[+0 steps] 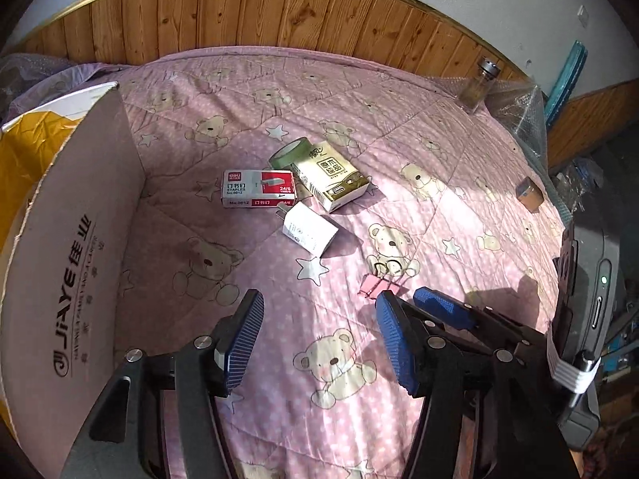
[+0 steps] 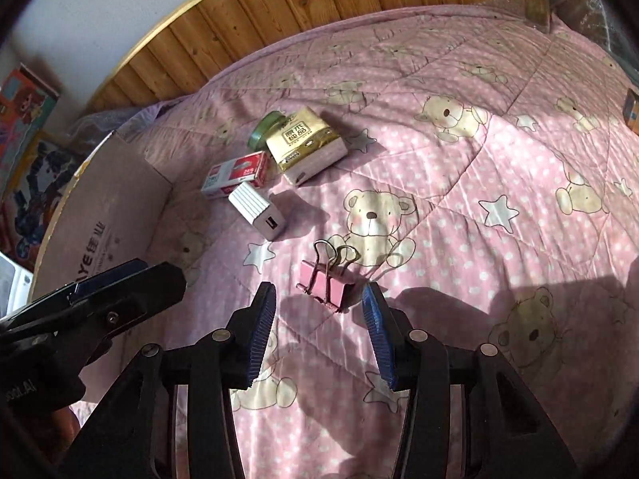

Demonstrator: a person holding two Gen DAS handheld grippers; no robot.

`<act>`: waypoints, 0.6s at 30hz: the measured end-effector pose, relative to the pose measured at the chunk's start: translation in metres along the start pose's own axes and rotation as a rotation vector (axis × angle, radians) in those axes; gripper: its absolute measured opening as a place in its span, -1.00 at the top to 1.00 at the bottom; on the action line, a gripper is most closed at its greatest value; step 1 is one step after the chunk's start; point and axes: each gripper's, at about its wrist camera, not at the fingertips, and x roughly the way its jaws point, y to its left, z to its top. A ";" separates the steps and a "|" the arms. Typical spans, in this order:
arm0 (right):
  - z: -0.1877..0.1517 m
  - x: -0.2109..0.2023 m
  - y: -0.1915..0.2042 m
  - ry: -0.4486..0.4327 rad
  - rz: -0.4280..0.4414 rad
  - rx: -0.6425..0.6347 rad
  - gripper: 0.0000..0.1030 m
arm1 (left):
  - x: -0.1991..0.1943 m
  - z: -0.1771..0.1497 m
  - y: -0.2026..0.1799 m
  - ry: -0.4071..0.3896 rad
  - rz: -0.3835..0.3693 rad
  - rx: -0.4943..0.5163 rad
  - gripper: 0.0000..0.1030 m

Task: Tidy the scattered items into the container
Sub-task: 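Withdraw both tools from the box and move the right tool toward the pink binder clip, then grasp the pink binder clip with the right tool while the left tool grasps the white charger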

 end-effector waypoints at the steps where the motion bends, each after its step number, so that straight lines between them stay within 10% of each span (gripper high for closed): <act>1: 0.001 0.006 -0.001 0.004 -0.002 -0.004 0.06 | 0.010 0.005 0.004 0.010 -0.002 -0.015 -0.17; 18: 0.003 0.017 0.008 -0.048 -0.080 -0.114 0.34 | 0.088 0.046 0.030 0.003 -0.100 -0.112 -0.45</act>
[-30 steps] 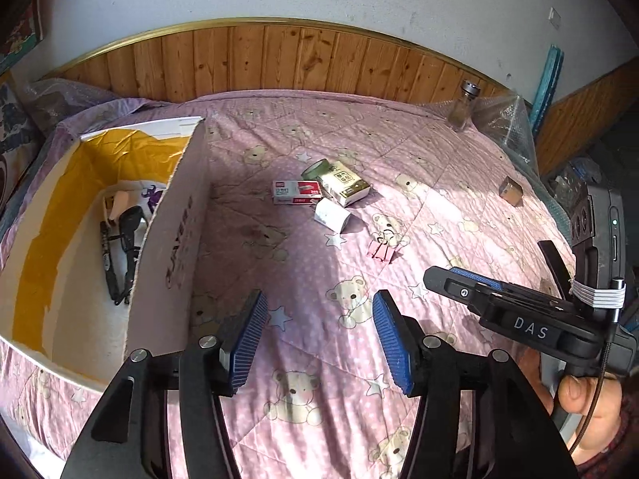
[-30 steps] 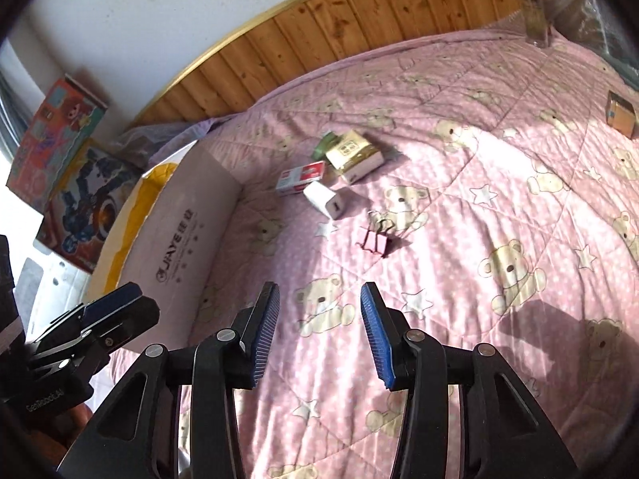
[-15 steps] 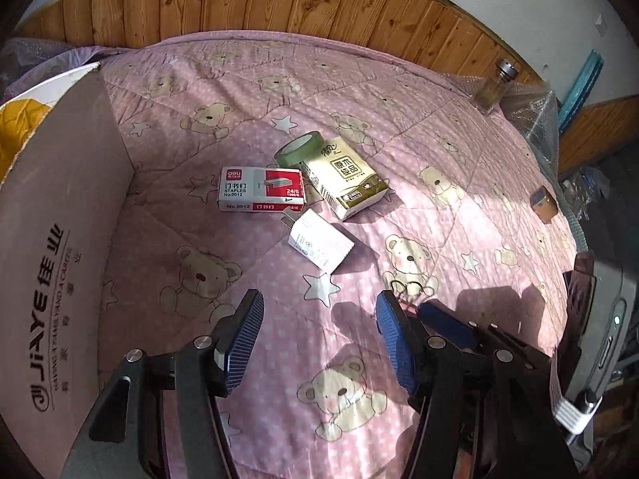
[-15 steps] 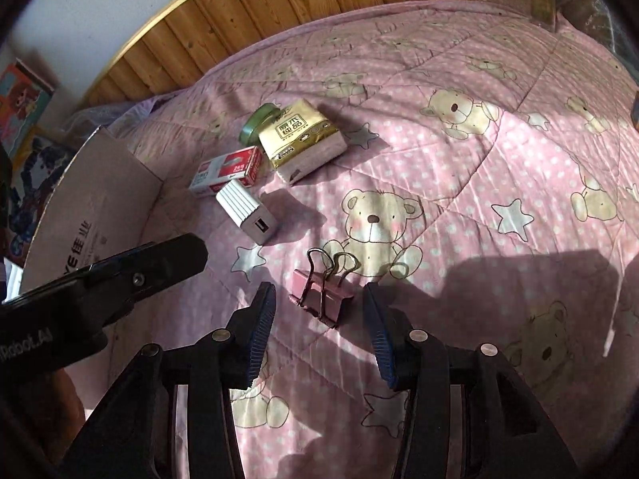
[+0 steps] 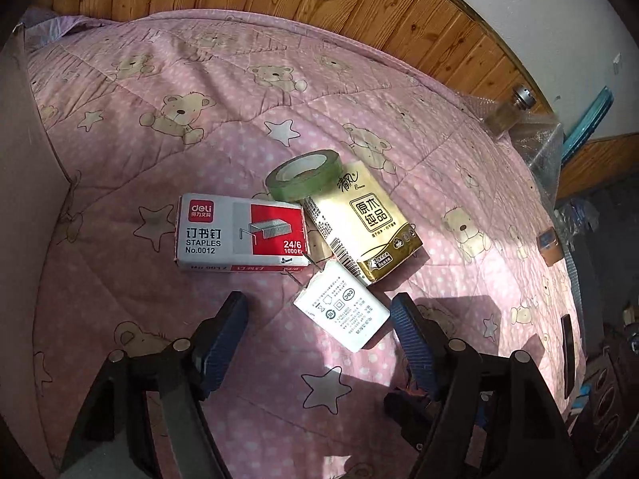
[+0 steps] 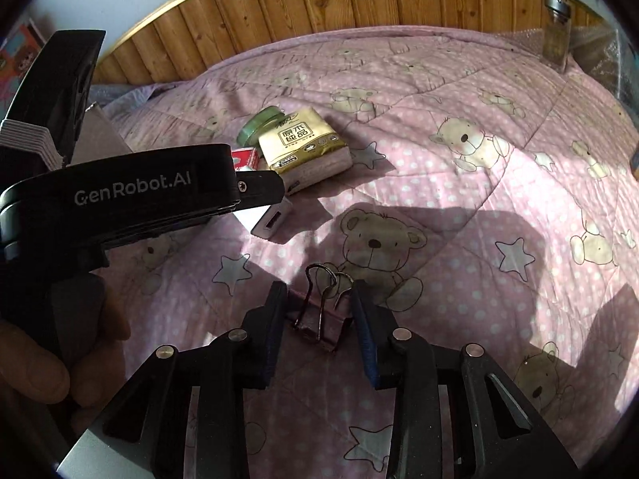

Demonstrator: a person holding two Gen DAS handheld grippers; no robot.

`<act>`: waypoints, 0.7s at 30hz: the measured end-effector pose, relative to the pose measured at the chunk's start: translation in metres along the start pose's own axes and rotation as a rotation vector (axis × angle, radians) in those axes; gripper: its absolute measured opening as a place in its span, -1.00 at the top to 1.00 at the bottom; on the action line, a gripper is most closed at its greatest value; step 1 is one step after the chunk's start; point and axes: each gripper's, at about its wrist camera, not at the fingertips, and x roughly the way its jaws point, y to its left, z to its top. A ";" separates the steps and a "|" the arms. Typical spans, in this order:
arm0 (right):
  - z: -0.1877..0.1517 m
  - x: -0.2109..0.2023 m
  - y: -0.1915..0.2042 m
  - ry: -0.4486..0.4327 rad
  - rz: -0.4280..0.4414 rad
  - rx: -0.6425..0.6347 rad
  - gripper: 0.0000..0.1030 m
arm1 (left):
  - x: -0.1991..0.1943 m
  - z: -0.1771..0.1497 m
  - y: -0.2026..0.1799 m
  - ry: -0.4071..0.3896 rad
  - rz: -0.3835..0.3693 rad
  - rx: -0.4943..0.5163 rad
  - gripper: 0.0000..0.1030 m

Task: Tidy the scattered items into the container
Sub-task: 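Grasp the pink binder clip with the right tool while the left tool grasps the white charger, then lift the clip and charger and carry both tools over the white box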

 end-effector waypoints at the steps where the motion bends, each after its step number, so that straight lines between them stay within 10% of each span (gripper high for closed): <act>1: 0.000 -0.001 -0.002 0.001 0.005 0.011 0.34 | 0.001 0.000 -0.002 0.001 0.000 0.003 -0.46; 10: -0.007 -0.009 -0.010 0.012 0.032 0.053 0.34 | 0.015 0.005 -0.022 -0.006 0.052 0.069 -0.54; 13: -0.008 -0.011 -0.014 0.019 0.043 0.069 0.35 | 0.015 0.005 -0.025 0.000 0.101 0.119 -0.02; 21: -0.006 -0.029 -0.024 -0.017 0.062 0.095 0.35 | -0.008 0.002 -0.014 -0.001 0.065 0.084 -0.01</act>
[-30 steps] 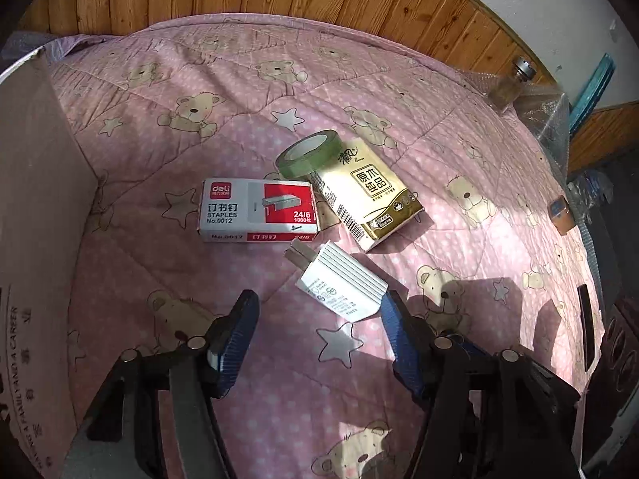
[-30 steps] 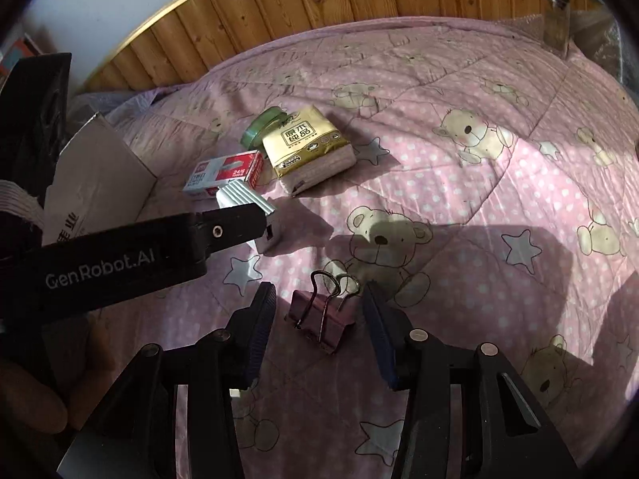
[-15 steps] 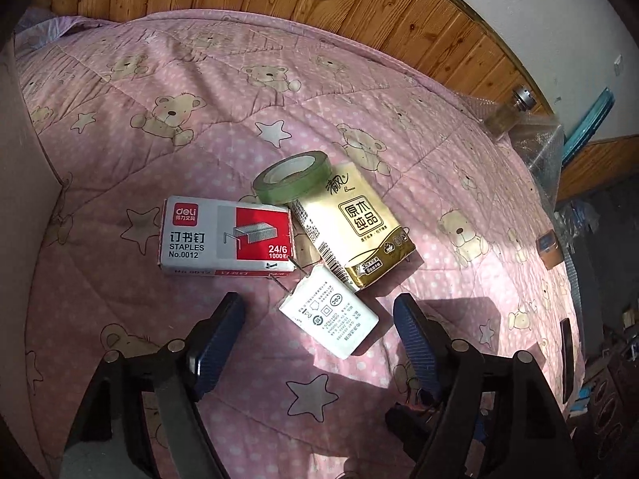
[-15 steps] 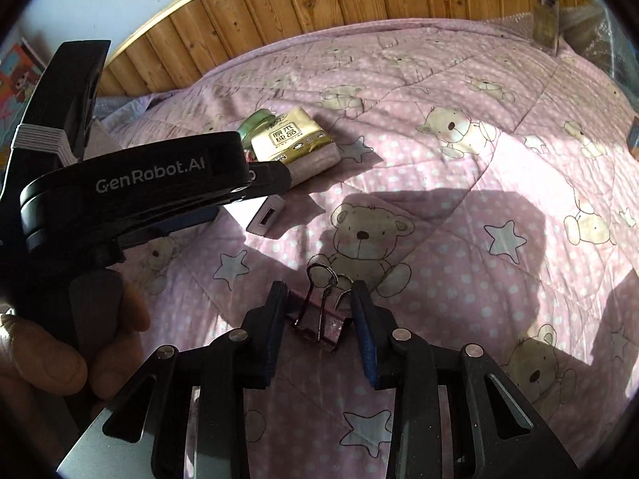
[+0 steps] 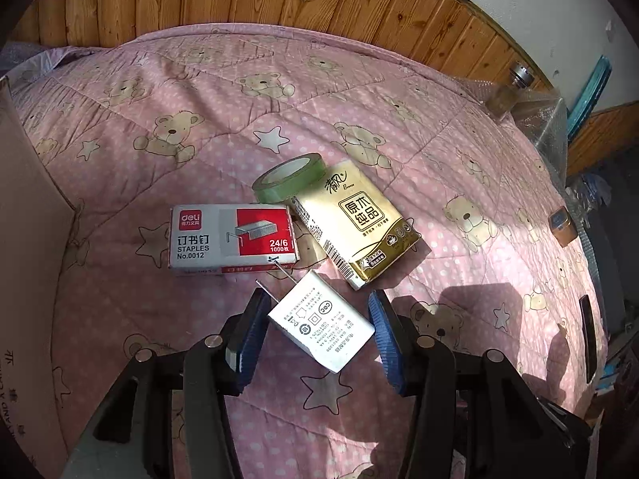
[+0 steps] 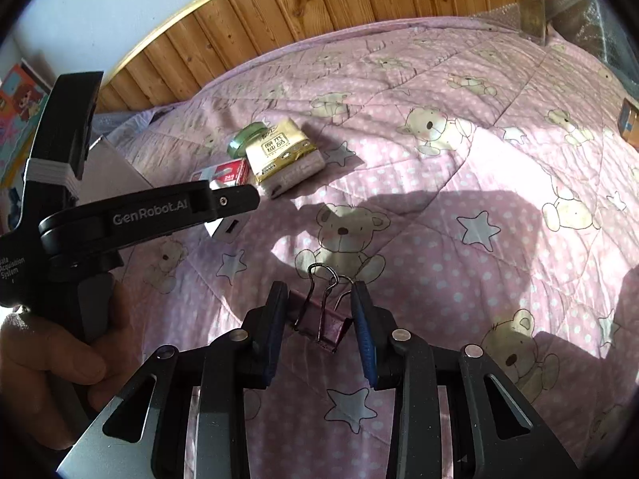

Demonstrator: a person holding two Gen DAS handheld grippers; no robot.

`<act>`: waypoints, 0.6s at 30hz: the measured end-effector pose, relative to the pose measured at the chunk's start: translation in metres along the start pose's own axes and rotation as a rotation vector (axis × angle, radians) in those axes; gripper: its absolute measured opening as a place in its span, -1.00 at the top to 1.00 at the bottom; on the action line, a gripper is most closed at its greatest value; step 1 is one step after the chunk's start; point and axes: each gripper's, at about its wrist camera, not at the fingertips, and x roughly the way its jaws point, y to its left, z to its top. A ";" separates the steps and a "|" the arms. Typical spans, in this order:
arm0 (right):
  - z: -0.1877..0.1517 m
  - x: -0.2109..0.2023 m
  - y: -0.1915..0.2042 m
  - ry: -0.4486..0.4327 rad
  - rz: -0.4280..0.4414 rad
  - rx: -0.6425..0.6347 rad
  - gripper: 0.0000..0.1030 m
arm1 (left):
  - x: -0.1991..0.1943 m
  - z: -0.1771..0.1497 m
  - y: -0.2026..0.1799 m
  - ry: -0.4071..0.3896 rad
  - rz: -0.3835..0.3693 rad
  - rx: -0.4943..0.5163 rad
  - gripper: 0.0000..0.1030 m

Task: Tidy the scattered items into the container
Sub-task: 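Lift the clip and charger and carry both tools over the white box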

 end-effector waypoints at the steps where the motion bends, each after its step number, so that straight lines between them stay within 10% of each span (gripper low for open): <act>1: 0.001 -0.003 -0.001 -0.007 0.002 0.002 0.35 | -0.005 -0.002 0.001 -0.006 -0.003 -0.007 -0.01; 18: -0.019 -0.059 0.025 -0.055 0.047 -0.025 0.35 | -0.090 -0.047 0.014 -0.064 -0.021 -0.087 -0.01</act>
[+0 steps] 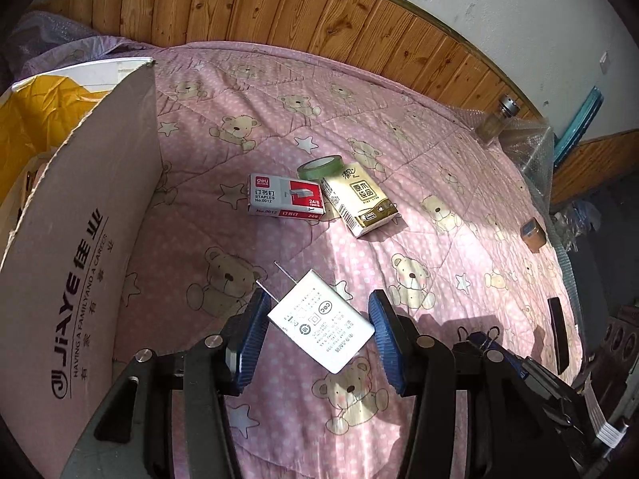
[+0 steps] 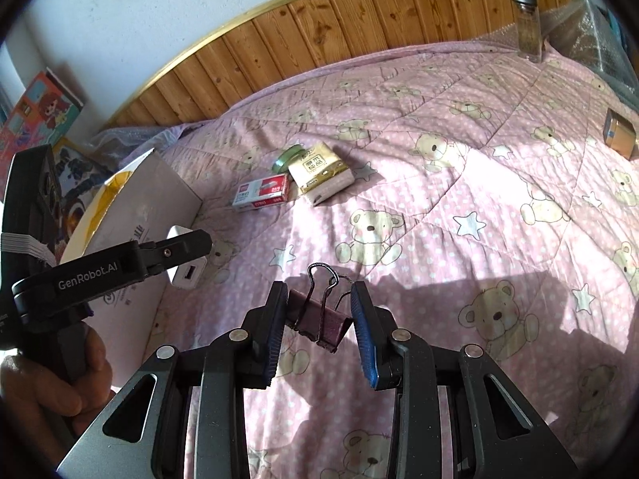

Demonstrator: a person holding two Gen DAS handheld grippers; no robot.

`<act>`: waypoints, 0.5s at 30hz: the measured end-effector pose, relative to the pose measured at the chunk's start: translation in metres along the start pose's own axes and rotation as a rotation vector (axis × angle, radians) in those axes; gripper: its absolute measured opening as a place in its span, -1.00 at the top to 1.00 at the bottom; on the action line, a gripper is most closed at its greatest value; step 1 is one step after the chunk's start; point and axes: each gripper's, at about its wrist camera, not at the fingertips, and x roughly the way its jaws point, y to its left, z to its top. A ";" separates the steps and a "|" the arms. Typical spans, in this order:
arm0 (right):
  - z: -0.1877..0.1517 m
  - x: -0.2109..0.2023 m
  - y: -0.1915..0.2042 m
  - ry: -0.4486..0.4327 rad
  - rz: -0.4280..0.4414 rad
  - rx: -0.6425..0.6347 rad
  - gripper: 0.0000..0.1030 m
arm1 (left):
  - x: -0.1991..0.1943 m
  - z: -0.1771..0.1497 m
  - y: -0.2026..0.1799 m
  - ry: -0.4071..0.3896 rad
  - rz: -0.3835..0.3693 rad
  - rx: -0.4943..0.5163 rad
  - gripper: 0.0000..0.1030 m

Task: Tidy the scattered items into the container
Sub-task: 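Lift the clip and charger and carry both tools over the white box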

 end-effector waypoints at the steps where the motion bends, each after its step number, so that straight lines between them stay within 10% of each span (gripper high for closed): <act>1: -0.003 -0.003 0.003 0.000 -0.001 -0.007 0.35 | -0.005 -0.003 0.001 -0.006 -0.003 -0.005 -0.01; 15: -0.034 -0.049 0.040 -0.030 -0.021 -0.098 0.35 | -0.066 -0.043 0.009 -0.063 -0.039 -0.042 -0.01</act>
